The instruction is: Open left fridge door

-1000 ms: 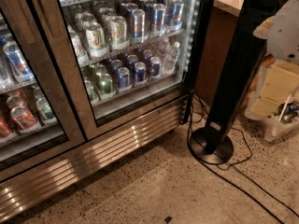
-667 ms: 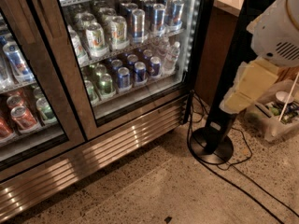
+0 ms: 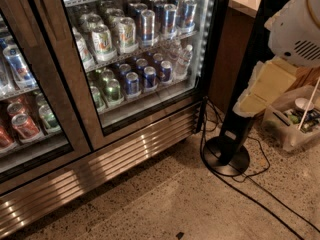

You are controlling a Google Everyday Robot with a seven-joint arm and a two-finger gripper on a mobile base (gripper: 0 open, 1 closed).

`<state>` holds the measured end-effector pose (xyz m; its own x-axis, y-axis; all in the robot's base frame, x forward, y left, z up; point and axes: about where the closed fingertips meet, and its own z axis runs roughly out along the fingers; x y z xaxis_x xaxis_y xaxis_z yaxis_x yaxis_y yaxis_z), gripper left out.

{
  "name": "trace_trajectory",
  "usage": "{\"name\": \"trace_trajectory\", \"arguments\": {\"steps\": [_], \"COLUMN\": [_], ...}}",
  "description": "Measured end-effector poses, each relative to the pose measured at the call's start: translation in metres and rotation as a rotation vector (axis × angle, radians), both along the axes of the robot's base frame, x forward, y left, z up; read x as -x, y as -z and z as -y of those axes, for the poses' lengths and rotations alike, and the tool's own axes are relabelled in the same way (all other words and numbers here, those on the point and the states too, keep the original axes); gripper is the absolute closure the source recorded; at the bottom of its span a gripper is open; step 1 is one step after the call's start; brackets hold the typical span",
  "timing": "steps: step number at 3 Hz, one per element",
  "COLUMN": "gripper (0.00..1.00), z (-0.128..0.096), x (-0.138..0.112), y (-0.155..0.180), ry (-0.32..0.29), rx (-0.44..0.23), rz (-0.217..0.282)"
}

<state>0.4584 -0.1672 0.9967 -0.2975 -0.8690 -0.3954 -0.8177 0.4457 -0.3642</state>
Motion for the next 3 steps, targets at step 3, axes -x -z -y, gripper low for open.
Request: {"name": "trace_trajectory", "arguments": {"steps": [3], "gripper": [0.0], "z": [0.0], "x": [-0.037], "y": [-0.013], "ry": [0.346], "rx": [-0.214], "rz": [0.222]}}
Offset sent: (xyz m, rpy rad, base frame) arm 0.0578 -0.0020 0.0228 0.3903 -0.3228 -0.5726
